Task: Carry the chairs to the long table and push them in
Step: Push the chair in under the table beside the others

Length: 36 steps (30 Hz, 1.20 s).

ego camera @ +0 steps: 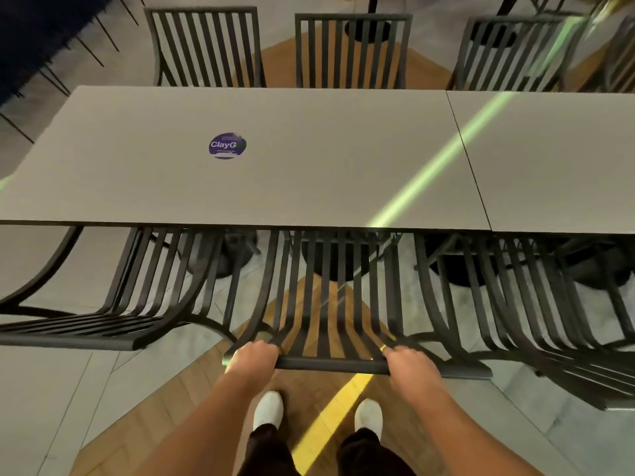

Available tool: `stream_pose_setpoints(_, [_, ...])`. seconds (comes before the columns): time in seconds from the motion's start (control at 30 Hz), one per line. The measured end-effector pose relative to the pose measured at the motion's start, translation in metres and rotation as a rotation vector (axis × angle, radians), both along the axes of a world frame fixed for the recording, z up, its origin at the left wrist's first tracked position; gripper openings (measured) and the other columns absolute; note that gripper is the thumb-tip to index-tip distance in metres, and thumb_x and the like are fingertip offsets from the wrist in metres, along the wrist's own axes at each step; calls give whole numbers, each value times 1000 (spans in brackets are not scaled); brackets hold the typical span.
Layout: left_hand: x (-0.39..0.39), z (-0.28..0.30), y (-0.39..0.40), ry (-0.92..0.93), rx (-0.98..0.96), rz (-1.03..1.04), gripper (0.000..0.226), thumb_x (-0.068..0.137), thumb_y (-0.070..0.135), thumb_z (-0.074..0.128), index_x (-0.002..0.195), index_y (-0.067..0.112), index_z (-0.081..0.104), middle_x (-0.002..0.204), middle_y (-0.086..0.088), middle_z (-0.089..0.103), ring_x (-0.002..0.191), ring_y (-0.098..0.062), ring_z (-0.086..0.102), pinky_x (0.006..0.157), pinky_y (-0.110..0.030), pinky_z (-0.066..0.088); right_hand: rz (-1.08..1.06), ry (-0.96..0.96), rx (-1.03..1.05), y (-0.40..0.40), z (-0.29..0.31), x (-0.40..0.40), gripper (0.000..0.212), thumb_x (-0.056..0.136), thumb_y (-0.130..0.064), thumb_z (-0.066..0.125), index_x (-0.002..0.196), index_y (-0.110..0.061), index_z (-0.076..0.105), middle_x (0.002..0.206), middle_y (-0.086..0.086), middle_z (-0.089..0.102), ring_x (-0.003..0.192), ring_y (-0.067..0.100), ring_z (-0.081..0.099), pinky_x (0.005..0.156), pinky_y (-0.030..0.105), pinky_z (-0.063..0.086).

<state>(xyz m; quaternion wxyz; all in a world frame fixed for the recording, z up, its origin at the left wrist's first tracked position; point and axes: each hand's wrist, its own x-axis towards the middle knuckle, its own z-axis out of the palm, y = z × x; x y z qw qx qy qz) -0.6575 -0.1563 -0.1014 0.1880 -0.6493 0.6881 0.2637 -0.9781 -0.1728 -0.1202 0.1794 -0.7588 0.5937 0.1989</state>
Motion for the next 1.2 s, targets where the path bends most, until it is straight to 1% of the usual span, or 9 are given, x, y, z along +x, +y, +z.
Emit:
stream_pose_setpoints(0.1, [-1, 2, -12, -3, -9, -14, 16, 104, 24, 53, 115, 23, 63, 88, 8, 54, 77, -9, 54, 72, -24, 42, 0, -3, -14, -10, 1, 0, 34, 97, -14, 59, 129, -28, 60, 116, -1, 69, 109, 23, 67, 91, 37, 55])
stream_pose_setpoints(0.3, [-3, 5, -37, 8, -20, -19, 18, 104, 20, 52, 117, 22, 63, 87, 7, 54, 79, -11, 55, 73, -25, 47, -9, 10, -21, -32, 6, 0, 30, 98, -15, 59, 125, -27, 61, 113, -2, 70, 107, 22, 68, 90, 37, 55])
stream_pose_setpoints(0.43, [-2, 3, -38, 23, -10, -11, 18, 104, 22, 54, 118, 23, 64, 89, 8, 56, 79, -8, 57, 71, -21, 44, -7, -10, -21, -34, 5, -1, 30, 99, -16, 58, 126, -28, 60, 113, -3, 70, 109, 23, 67, 90, 37, 55])
stream_pose_setpoints(0.6, [-4, 5, -38, 47, -19, 50, 25, 103, 20, 55, 127, 25, 61, 97, 6, 61, 87, -10, 61, 80, -24, 54, 4, -57, 4, -38, 9, -5, 31, 95, -21, 62, 125, -30, 62, 113, -6, 67, 106, 19, 65, 89, 36, 53])
stream_pose_setpoints(0.7, [-1, 4, -37, 39, -30, 75, 27, 102, 18, 57, 128, 26, 60, 104, 4, 65, 93, -11, 63, 88, -28, 56, 9, -92, 25, -42, 13, -11, 40, 92, -28, 65, 132, -32, 61, 122, -7, 63, 110, 18, 63, 92, 35, 54])
stream_pose_setpoints(0.8, [0, 1, -35, -9, -23, 60, 23, 103, 16, 55, 123, 23, 63, 104, 3, 66, 95, -14, 66, 90, -29, 56, -23, -96, 56, -42, 15, -14, 49, 94, -35, 64, 142, -36, 54, 133, -7, 61, 116, 19, 63, 98, 38, 54])
stream_pose_setpoints(0.93, [-5, -3, -35, -30, -38, 42, 20, 103, 19, 56, 121, 22, 64, 104, 3, 67, 96, -14, 66, 91, -29, 55, 18, -69, 51, -41, 15, -16, 44, 99, -34, 60, 143, -36, 53, 120, -6, 70, 109, 18, 67, 93, 34, 54])
stream_pose_setpoints(1.07, [-13, -6, -35, -34, -43, 42, 19, 103, 20, 57, 120, 22, 65, 103, 4, 66, 94, -13, 65, 89, -27, 54, 18, -51, 32, -38, 15, -23, 46, 100, -33, 59, 146, -35, 52, 120, -5, 70, 110, 18, 68, 95, 34, 54])
stream_pose_setpoints(1.2, [-27, -9, -32, -25, -56, 40, 18, 103, 21, 57, 119, 23, 65, 101, 4, 66, 93, -13, 65, 87, -27, 53, 47, -25, 33, -43, 18, -37, 43, 101, -32, 56, 143, -35, 54, 117, -5, 71, 108, 19, 67, 93, 35, 55])
